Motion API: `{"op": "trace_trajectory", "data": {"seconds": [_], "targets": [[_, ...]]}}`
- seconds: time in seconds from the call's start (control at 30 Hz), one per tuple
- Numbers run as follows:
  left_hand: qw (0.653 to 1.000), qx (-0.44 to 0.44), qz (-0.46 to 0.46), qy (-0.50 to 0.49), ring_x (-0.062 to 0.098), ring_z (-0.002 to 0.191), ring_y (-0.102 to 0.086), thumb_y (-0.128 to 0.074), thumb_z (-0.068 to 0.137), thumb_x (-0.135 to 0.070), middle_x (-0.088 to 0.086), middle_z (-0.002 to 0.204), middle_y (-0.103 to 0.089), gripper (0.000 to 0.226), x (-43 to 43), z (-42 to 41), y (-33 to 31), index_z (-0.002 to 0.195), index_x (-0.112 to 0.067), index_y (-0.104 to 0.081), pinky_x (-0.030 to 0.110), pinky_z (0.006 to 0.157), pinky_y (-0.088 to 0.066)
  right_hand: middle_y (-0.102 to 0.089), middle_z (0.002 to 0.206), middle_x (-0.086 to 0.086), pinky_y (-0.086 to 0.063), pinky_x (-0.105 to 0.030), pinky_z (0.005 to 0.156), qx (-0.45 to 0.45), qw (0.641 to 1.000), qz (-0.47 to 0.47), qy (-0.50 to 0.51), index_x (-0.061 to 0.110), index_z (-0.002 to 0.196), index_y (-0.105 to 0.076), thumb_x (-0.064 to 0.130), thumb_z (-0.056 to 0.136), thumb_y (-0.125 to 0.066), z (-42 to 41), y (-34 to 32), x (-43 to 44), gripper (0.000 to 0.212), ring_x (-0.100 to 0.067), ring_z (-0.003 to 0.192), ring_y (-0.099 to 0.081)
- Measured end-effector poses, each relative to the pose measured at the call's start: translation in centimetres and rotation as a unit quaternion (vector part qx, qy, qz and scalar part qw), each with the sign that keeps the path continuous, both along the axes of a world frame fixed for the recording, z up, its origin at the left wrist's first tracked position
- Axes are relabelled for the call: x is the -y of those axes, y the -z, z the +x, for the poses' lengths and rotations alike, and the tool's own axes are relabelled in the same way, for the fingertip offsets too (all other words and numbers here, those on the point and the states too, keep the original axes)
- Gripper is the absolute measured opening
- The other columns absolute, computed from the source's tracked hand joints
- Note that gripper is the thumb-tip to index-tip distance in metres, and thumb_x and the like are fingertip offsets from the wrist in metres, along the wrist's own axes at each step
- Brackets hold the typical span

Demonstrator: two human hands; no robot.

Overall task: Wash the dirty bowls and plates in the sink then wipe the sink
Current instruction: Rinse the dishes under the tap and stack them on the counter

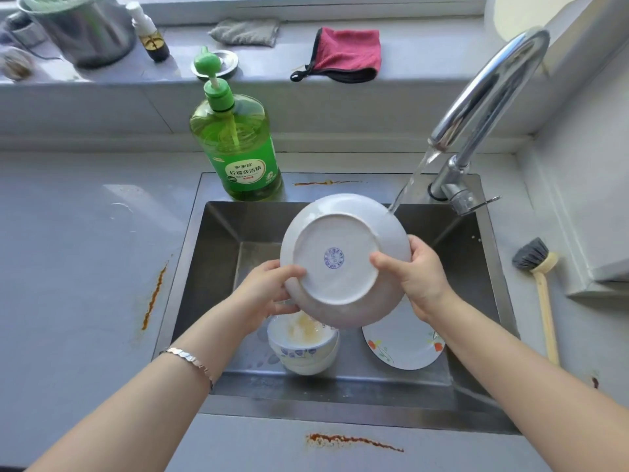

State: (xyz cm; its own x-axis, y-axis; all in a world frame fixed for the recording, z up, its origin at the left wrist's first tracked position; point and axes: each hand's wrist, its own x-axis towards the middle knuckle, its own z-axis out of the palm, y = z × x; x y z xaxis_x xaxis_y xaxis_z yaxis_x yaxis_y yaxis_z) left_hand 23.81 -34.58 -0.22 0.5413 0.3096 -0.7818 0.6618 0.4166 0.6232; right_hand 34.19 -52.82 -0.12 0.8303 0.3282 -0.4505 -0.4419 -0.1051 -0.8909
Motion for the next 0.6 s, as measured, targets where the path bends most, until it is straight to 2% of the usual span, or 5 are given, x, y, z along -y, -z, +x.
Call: {"op": "trace_trajectory", "data": {"seconds": [0.2,0.37,0.4,0.5,0.6], "targets": [[0.979,-0.023,-0.191,-0.067,0.046,0.091,-0.064,-0.047,0.087,-0.06,0.035,0.117,-0.053,0.069,1.1,2.1,-2.3,0.121,0.0,-0.038,0.049,0.066,-0.058,-0.058,0.07,0.004,-0.043,-0.022,0.059,0.276,0.937,-0.151,-0.152,0.02,0.075,-0.048,0.009,0.062,-0.08,-0.5,-1.5,0.9,0.036,-0.008,0.062,-0.051],[0.97,-0.016,-0.227,-0.081,0.036,0.068,-0.066,-0.041,0.089,-0.016,0.024,0.107,-0.056,0.037,2.9,2.5,-2.3,0.121,0.003,-0.046,0.046,0.05,-0.056,-0.058,0.058,0.004,-0.035,-0.025,0.047,0.553,0.754,-0.195,-0.296,0.015,0.073,-0.055,0.02,0.059,-0.068,-2.3,0.0,3.1,0.02,-0.014,0.052,-0.048],[0.972,-0.013,-0.215,-0.089,0.036,0.071,-0.064,-0.038,0.088,-0.009,0.024,0.109,-0.056,0.04,3.3,2.2,-2.0,0.124,0.004,-0.046,0.047,0.054,-0.056,-0.059,0.062,0.007,-0.038,-0.023,0.05,0.542,0.755,-0.187,-0.319,0.02,0.075,-0.054,0.024,0.061,-0.068,-2.3,0.6,3.9,0.02,-0.01,0.058,-0.051],[0.984,0.03,-0.142,-0.105,0.032,0.076,-0.062,-0.037,0.089,-0.002,0.018,0.099,-0.063,0.037,4.3,1.4,-1.4,0.125,-0.003,-0.048,0.04,0.055,-0.054,-0.063,0.094,0.017,-0.036,-0.003,0.08,0.341,0.875,-0.13,-0.317,0.032,0.088,-0.056,0.05,0.065,-0.07,-2.2,1.5,5.9,0.032,0.013,0.092,-0.051],[0.987,0.113,-0.077,-0.089,0.025,0.083,-0.066,-0.041,0.094,-0.008,0.005,0.101,-0.067,0.03,4.0,1.3,-1.5,0.118,-0.021,-0.052,0.038,0.063,-0.056,-0.046,0.129,0.016,-0.026,-0.005,0.098,0.167,0.962,-0.146,-0.161,0.034,0.117,-0.049,0.068,0.076,-0.051,-1.8,3.3,6.9,0.054,0.013,0.113,-0.041]]}}
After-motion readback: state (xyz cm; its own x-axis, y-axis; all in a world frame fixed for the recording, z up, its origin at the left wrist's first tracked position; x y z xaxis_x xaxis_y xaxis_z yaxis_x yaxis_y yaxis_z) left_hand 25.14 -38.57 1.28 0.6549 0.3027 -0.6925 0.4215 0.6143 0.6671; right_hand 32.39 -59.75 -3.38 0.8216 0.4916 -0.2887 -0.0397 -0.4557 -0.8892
